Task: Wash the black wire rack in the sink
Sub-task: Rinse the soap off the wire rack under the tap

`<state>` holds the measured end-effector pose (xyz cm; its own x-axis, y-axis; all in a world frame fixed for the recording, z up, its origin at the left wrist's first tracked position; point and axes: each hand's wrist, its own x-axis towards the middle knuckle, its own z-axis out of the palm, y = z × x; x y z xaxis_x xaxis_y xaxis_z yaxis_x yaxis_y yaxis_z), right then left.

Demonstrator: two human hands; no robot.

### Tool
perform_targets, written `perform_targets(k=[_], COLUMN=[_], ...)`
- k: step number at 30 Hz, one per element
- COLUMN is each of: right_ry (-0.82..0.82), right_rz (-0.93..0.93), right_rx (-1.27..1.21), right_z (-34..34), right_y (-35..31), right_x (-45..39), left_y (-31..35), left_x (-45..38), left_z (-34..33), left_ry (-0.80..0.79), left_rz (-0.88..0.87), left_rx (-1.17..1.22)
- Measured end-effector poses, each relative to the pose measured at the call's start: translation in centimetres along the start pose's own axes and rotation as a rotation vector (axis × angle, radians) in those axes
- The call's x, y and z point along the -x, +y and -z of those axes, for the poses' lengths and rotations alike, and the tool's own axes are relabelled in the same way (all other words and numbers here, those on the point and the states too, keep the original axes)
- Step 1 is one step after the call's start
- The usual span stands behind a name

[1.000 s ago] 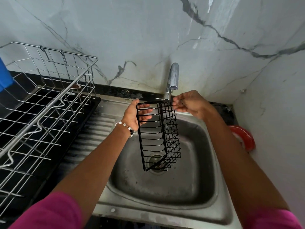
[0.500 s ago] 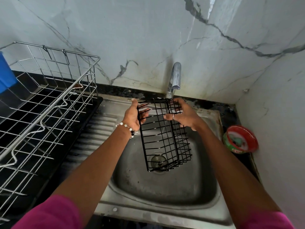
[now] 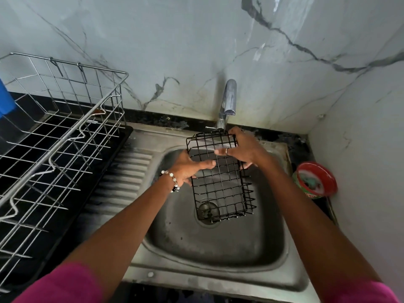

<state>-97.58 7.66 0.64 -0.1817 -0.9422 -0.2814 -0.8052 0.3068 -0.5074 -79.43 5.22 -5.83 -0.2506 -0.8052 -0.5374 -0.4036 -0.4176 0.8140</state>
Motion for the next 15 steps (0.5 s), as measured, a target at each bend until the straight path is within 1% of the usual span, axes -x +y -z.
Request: perform_targets(k=[1,2,3,4,5,6,7,8,9,10,11,12,13,15], right_ry=[-0.045,-0.055,-0.013,0.078,0.181,0.247,0.237,0.146,0.015,-0.109,-0.191,-0.233,-0.229,-0.172], right_rz=[-0.016,-0.008,0.014,0.044,0.042,0.012,-0.023,-0.054,-0.075,-0.084,-0.082,-0.073,-0.071,-0.085], right_rx=[-0.017,0.002,0.021,-0.012,-0.108,-0.282,-0.507,-0.764,-0.984,-1.108,-1.131,-1.091,-1.038,-0.949], right_z=[0.6,1.2,1.7,2.0,2.1,2.2,2.2,2.2,2.3,2.4,2.4,2.6,2.8,3.3], right_y=[0.0,-0.1,0.0,-0.2,-0.4,-0.7,-1.2,-1.7,-2.3,-2.6,-2.7,-2.8,-2.9,-2.8], right_x=[0.0,0.2,0.0,-0.1,-0.3,-0.3,-0.3,-0.1,0.1,0.4,0.4,0.4,0.2,-0.3], left_y=[0.1,0.2,0.2,0.1,0.0,-0.1,-0.2,-0.3,-0.2,-0.1,0.0,0.2,0.3,0.4], left_x=[0.1,0.2,0.2,0.1,0.1,-0.1,-0.3,-0.6,-0.9,-1.2,-1.4,-1.8,-2.0,-2.6], left_z=[0.3,0.5,0.8,0.9,0.9,0.9,0.9,0.8,0.7,0.6,0.5,0.6,0.6,0.5], left_ry=[0.023,0.045,0.057,0.059,0.058,0.061,0.064,0.063,0.062,0.058,0.054,0.050,0.042,0.025], left_rz=[-0.017,-0.040,-0.060,-0.068,-0.074,-0.083,-0.089,-0.092,-0.087,-0.078,-0.064,-0.052,-0.041,-0.037], left_rx=[-0.026,-0.056,-0.078,-0.082,-0.063,-0.035,-0.001,0.029,0.057,0.087,0.120,0.148,0.172,0.196])
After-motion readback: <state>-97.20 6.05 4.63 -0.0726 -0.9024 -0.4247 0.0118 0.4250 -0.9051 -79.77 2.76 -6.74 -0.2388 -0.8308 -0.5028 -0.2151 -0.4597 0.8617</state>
